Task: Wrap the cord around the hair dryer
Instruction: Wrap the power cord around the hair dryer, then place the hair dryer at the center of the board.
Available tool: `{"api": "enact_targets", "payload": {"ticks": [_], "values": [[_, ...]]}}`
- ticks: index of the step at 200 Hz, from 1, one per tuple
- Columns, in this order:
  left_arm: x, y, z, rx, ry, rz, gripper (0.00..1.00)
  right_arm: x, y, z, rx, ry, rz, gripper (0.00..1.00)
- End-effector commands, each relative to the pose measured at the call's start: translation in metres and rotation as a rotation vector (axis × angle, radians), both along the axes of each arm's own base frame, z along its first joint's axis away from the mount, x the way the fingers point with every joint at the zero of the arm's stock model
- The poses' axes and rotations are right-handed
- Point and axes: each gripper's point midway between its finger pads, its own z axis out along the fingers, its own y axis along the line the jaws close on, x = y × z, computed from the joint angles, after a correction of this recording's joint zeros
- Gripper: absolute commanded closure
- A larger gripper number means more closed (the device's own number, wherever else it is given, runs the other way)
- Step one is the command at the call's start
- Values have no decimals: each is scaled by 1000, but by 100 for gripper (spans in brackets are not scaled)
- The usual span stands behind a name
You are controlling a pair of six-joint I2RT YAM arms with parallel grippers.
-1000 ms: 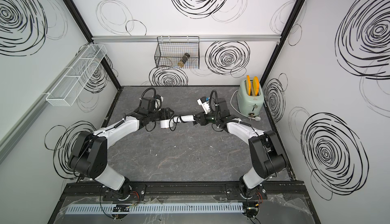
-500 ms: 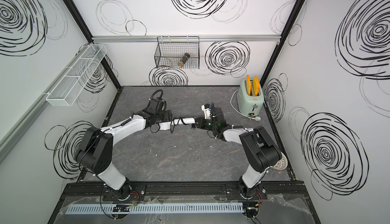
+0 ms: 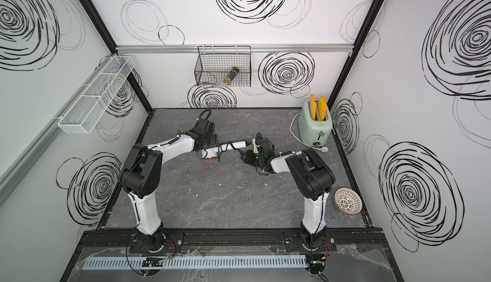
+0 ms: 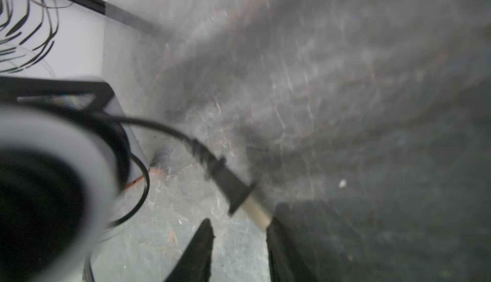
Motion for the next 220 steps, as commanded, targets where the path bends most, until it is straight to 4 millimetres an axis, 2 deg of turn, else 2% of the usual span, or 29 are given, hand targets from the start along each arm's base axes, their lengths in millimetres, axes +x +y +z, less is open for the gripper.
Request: {"api": "enact_targets", "payload": {"ticks": [1,27,47,67,87,120,139,157,168,176,183,192,220], "values": [[17,-8,12,-18,-77,46,100,-19,-6,-20,-63,50,4,50],[15,-8,2,8,-55,22,100,-19,-9,-19,-75,30,3,51],[14,-9,-3,16,-46,7,100,-21,-13,-6,-81,-34,5,57],[13,-11,-5,15,-43,-7,100,-27,-28,22,-97,-148,-17,64],[12,-13,-7,16,-38,-30,100,-37,-46,54,-149,-273,-11,64],[10,-20,-13,8,-12,-93,100,-40,-74,104,-214,-380,17,64],[5,-25,-13,12,4,-139,100,-31,-94,124,-177,-396,9,64],[-2,-28,-8,19,4,-192,100,-14,-108,144,-148,-437,6,65],[-7,-29,-5,18,9,-218,100,-1,-114,149,-135,-431,20,73],[-11,-31,-2,18,11,-243,100,9,-116,154,-108,-424,39,86],[-16,-33,0,23,16,-262,100,18,-119,153,-93,-400,49,94],[-21,-33,4,28,19,-278,100,29,-122,151,-73,-380,57,99],[-31,-33,14,30,33,-314,100,52,-126,140,-21,-342,53,98]]}}
